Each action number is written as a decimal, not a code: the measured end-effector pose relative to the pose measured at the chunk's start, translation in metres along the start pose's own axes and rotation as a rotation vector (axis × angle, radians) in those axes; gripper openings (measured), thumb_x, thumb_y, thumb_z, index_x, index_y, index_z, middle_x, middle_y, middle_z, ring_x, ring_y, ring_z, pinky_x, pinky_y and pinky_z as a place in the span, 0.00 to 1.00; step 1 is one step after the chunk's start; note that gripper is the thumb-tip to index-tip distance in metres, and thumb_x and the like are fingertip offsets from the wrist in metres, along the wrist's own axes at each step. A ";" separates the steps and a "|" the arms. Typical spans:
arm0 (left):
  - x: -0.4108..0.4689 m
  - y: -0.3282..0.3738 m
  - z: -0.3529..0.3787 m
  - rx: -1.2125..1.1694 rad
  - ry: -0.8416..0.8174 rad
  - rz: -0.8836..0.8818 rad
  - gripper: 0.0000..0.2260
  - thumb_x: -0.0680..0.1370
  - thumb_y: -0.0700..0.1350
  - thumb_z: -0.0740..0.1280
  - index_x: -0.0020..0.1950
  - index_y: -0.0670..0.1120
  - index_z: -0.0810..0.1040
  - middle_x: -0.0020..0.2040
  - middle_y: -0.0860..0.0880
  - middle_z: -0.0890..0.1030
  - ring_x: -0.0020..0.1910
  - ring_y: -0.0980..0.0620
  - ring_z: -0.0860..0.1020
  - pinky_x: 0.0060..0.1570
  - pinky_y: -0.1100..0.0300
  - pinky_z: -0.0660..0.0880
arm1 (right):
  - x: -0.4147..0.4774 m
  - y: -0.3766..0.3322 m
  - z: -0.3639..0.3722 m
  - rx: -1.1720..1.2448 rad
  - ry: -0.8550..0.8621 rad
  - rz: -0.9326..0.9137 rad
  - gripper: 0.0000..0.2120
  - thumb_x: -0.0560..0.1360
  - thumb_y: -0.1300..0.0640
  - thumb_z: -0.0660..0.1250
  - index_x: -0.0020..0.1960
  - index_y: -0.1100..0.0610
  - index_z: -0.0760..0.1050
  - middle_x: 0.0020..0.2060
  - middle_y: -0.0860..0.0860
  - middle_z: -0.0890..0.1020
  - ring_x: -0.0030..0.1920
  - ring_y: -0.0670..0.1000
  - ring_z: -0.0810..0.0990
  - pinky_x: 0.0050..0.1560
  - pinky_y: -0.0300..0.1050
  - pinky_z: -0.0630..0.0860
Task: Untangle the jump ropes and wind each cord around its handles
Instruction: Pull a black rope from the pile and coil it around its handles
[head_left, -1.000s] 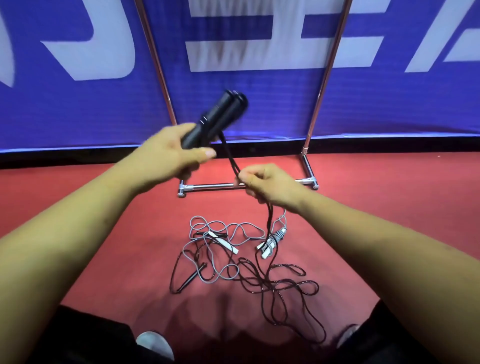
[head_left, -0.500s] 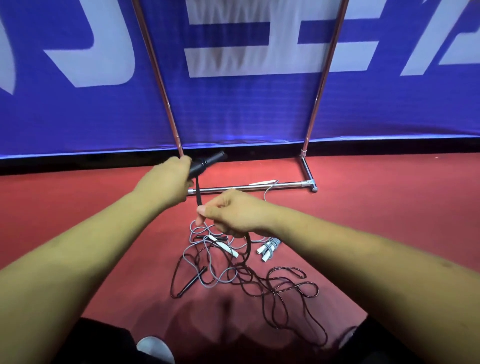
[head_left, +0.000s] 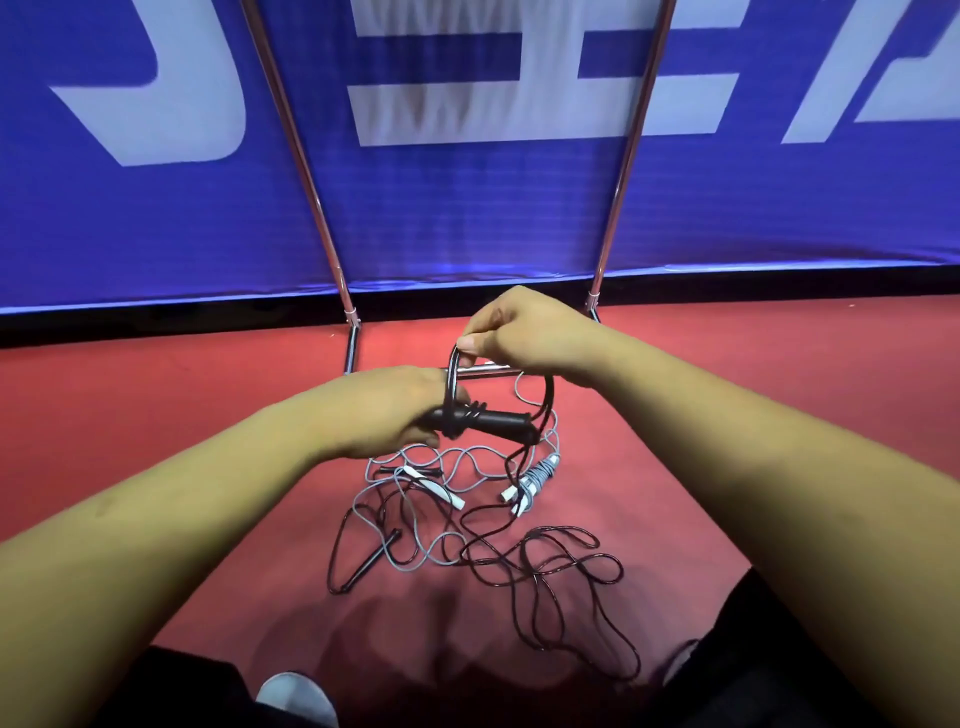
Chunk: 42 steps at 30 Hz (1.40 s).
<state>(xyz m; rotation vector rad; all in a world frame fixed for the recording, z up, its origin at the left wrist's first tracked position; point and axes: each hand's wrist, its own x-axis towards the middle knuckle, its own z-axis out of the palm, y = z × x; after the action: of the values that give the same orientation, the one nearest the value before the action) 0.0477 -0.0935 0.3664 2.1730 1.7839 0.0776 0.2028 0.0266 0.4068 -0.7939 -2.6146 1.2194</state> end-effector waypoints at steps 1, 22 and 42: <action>-0.001 0.004 0.000 -0.042 0.012 0.020 0.12 0.76 0.45 0.71 0.59 0.50 0.76 0.52 0.57 0.73 0.51 0.57 0.73 0.52 0.63 0.69 | 0.001 0.003 -0.001 0.021 -0.005 0.013 0.10 0.77 0.54 0.68 0.42 0.59 0.83 0.28 0.53 0.66 0.28 0.48 0.61 0.27 0.39 0.59; -0.013 0.000 -0.027 -0.455 0.453 -0.490 0.05 0.71 0.40 0.71 0.44 0.41 0.76 0.30 0.44 0.76 0.25 0.50 0.73 0.28 0.62 0.68 | 0.000 0.018 0.038 0.581 -0.165 0.315 0.12 0.81 0.60 0.56 0.39 0.51 0.68 0.23 0.46 0.63 0.23 0.46 0.59 0.27 0.36 0.61; 0.003 -0.021 -0.004 0.253 0.258 -0.523 0.09 0.73 0.43 0.69 0.51 0.43 0.76 0.49 0.39 0.81 0.49 0.36 0.80 0.45 0.50 0.77 | -0.010 -0.016 0.048 0.022 -0.135 -0.009 0.09 0.79 0.62 0.61 0.43 0.56 0.76 0.30 0.52 0.73 0.26 0.49 0.74 0.32 0.39 0.71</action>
<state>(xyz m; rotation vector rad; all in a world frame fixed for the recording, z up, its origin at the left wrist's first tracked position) 0.0275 -0.0865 0.3633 1.8352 2.5783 0.0089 0.1880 -0.0190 0.3882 -0.7190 -2.7014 1.3422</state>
